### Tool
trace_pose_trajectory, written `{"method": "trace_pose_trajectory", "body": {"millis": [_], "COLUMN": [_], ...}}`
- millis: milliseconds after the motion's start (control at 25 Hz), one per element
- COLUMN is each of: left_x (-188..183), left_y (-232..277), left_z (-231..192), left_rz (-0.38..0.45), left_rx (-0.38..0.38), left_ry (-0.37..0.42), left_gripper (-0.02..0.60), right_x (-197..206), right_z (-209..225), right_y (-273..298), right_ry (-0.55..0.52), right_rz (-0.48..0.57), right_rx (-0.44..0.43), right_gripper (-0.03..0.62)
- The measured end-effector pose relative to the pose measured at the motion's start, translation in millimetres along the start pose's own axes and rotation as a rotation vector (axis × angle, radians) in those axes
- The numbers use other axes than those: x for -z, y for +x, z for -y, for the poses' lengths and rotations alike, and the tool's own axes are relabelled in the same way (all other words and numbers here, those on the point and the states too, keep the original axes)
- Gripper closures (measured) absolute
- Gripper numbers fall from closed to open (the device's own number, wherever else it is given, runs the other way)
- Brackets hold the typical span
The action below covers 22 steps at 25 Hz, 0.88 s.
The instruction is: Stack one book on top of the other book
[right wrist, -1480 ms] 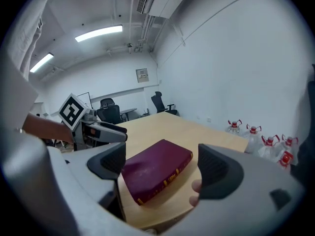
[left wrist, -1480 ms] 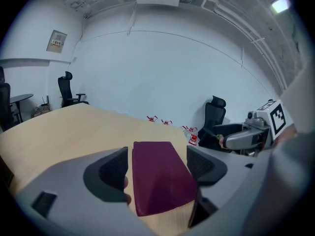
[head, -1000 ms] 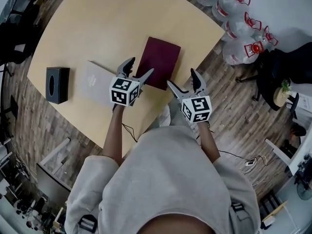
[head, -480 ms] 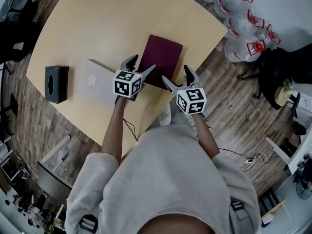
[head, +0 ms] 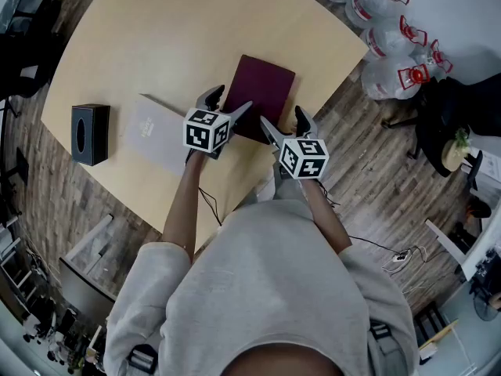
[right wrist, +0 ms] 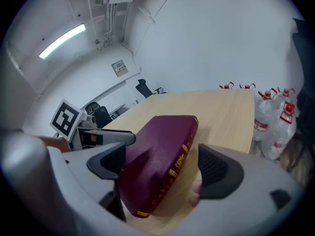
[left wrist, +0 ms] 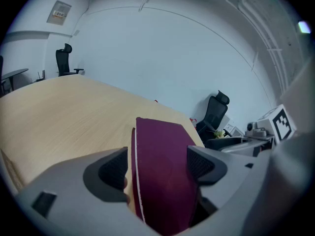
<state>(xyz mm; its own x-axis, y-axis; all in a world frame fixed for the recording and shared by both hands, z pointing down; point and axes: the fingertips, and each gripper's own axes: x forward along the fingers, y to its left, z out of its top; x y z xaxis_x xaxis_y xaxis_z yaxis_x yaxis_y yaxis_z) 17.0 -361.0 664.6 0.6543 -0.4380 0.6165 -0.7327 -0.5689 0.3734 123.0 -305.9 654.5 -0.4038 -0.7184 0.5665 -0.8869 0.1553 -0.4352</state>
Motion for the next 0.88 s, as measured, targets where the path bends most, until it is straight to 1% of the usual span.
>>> {"method": "trace_pose_trajectory", "body": {"millis": [80,160,480,640,880], "left_x": [-1.3,-1.7,4.8,8.3,12.6], "left_y": [0.3,0.8,7.1,12.6,18.5], "left_z": [-0.6,-0.1,-0.3,-0.9,-3.9], "left_rz": [-0.001,-0.005,-0.032,-0.044,-0.056], "left_rx": [0.0,0.004,0.031,0.046,0.061], "left_ry": [0.001,0.004,0.004,-0.012,-0.038], "left_gripper": [0.209,0.209,0.209,0.209,0.209], "right_x": [0.8,2.6,19.7,24.4,24.7], "right_z": [2.1,3.2,-0.3,0.6,3.1], "right_y": [1.3,2.6,16.3,24.9,32.6], "right_ry": [0.053,0.078,0.042,0.031,0.012], "right_rz": [0.007,0.003,-0.069,-0.105,-0.128], "right_rx": [0.016,0.022,-0.008,-0.027,-0.04], "right_gripper": [0.146,0.146,0.146,0.146,0.146]}}
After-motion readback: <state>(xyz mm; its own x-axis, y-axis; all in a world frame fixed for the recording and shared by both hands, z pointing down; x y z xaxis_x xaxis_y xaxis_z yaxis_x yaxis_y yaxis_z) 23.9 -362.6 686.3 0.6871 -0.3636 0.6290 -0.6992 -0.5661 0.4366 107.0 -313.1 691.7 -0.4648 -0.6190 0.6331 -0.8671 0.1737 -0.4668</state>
